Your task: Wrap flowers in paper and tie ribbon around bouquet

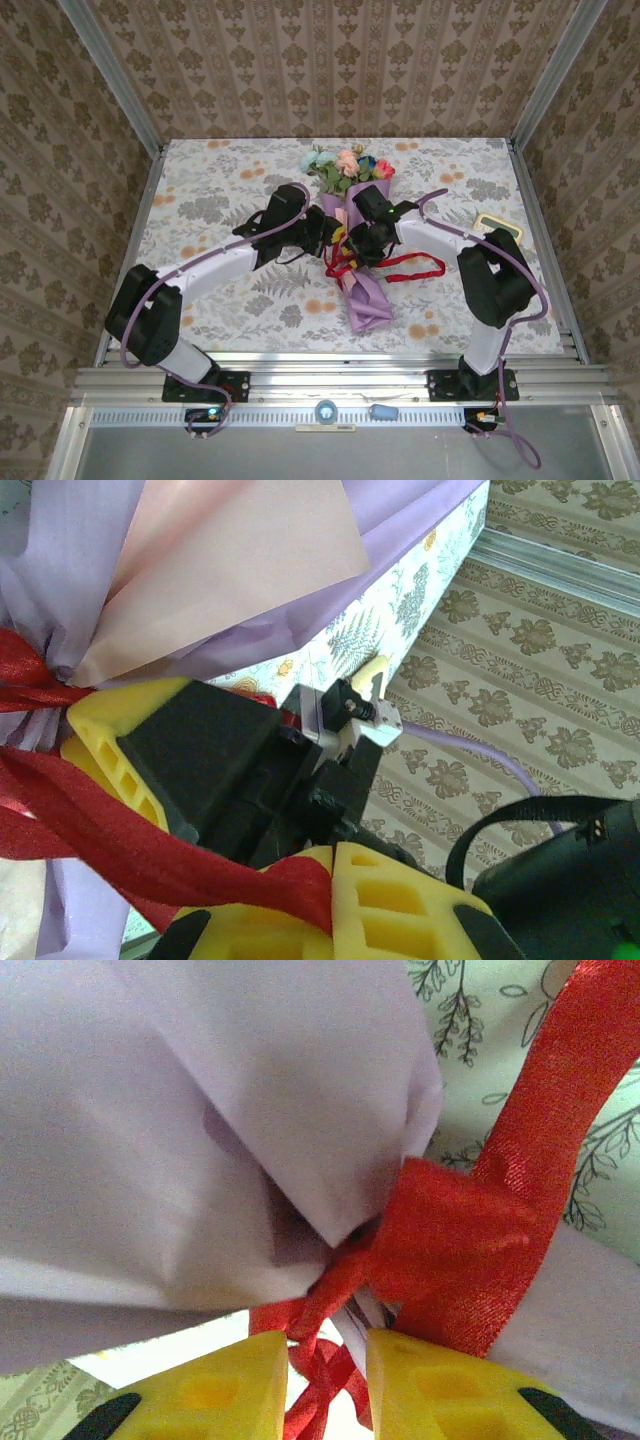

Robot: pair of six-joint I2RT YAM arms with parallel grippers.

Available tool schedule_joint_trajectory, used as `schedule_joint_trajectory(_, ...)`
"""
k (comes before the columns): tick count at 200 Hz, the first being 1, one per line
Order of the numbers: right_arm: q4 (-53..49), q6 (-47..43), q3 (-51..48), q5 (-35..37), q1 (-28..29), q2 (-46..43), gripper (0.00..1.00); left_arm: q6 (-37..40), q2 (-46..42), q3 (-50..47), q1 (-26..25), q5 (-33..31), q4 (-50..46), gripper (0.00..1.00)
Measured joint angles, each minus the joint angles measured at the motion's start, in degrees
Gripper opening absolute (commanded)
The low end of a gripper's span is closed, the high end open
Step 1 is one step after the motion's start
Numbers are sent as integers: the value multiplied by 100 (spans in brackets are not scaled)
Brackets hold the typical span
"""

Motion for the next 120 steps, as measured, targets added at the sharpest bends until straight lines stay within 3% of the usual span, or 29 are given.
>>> schedule_joint_trajectory(13,2,26,76,2,-39,107,25,-2,-11,-28,-22,-7,24,0)
schedule_joint_trajectory(58,175,203,289,72,-109,262,0,-26,-98,-105,-52,-33,28,0)
schedule_joint_trajectory(120,352,321,173,125,-146,4,0,-46,-122,-162,-52,-68,92,0)
